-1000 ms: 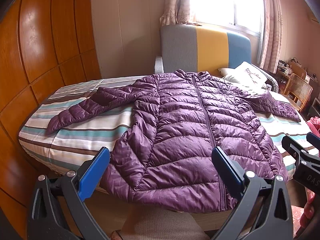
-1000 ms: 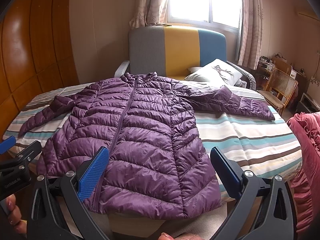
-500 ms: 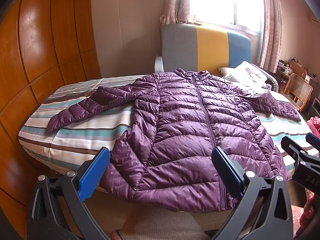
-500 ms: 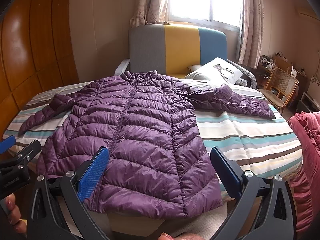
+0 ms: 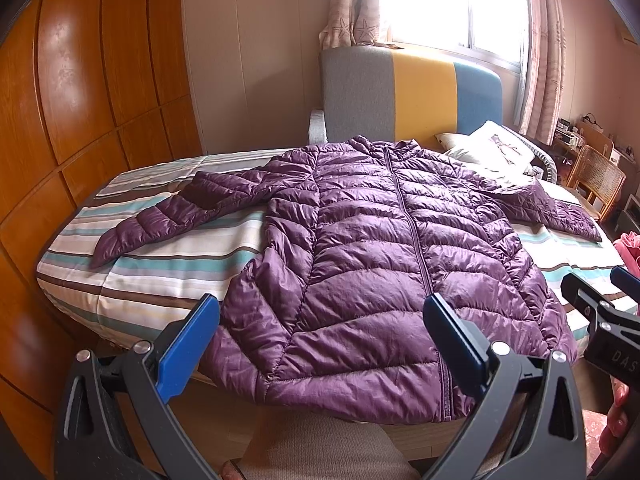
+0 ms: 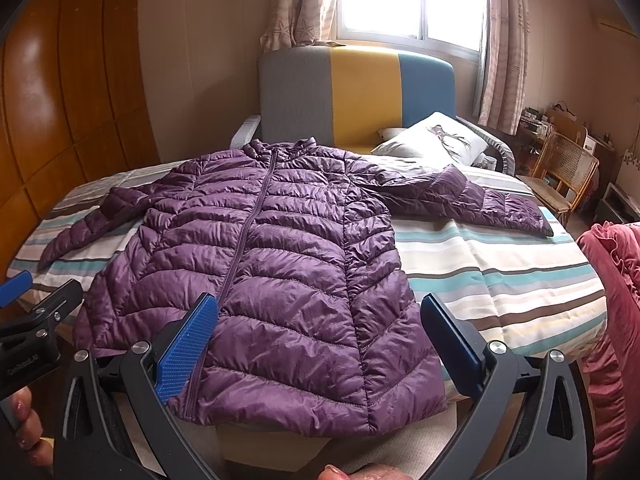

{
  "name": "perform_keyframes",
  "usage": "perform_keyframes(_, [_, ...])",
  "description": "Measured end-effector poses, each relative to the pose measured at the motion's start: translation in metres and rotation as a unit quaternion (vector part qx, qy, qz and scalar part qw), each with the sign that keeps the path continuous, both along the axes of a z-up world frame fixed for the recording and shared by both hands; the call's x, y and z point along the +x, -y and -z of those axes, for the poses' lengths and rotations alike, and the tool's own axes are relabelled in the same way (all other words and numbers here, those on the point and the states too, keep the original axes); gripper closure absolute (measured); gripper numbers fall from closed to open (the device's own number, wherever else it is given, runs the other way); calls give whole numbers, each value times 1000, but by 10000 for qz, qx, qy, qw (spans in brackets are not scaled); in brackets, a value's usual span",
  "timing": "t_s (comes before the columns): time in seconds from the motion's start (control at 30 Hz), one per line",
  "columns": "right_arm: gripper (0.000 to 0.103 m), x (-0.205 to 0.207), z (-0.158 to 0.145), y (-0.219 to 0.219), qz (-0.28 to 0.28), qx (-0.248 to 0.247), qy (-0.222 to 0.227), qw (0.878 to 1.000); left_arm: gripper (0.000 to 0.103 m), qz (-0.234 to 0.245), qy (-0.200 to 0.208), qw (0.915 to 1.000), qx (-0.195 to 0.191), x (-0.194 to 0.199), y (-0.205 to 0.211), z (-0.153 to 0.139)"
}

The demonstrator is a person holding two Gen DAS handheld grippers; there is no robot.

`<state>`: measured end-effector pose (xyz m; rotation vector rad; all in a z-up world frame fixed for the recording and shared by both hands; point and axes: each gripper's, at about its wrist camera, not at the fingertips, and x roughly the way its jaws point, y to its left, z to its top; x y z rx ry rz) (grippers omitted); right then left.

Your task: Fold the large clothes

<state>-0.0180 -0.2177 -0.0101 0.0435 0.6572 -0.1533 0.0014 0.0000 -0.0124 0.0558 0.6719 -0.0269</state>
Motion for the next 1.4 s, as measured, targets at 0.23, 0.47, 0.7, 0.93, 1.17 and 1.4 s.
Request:
perform_keyframes(0.23, [3,3,3,1,-58,88,-62,9999,2,-5,-28,10000,2,1,1,1])
perform_keyframes(0.47, [3,7,6,1,-35,93,-118,9999,2,-22,-88,10000,27,3,2,4])
perform_keyframes(0.7, [3,27,10,11,-26,-9,-249,9997,2,-143,-297,9995,1,23,-3,8])
perform_keyframes(0.93, [3,65,21,56,-74,641,-299,9975,2,-111,-483,9985,-228,66,-8,15])
perform_keyframes(1.17, [3,108,39,137,631,1148,-478,9902,2,-317,-713,9969,-62,133,-8,38])
perform_keyframes(1.4, [3,146,67,236,1791,1537,-585,9700,2,-658,-769,9944,293,189,-7,55])
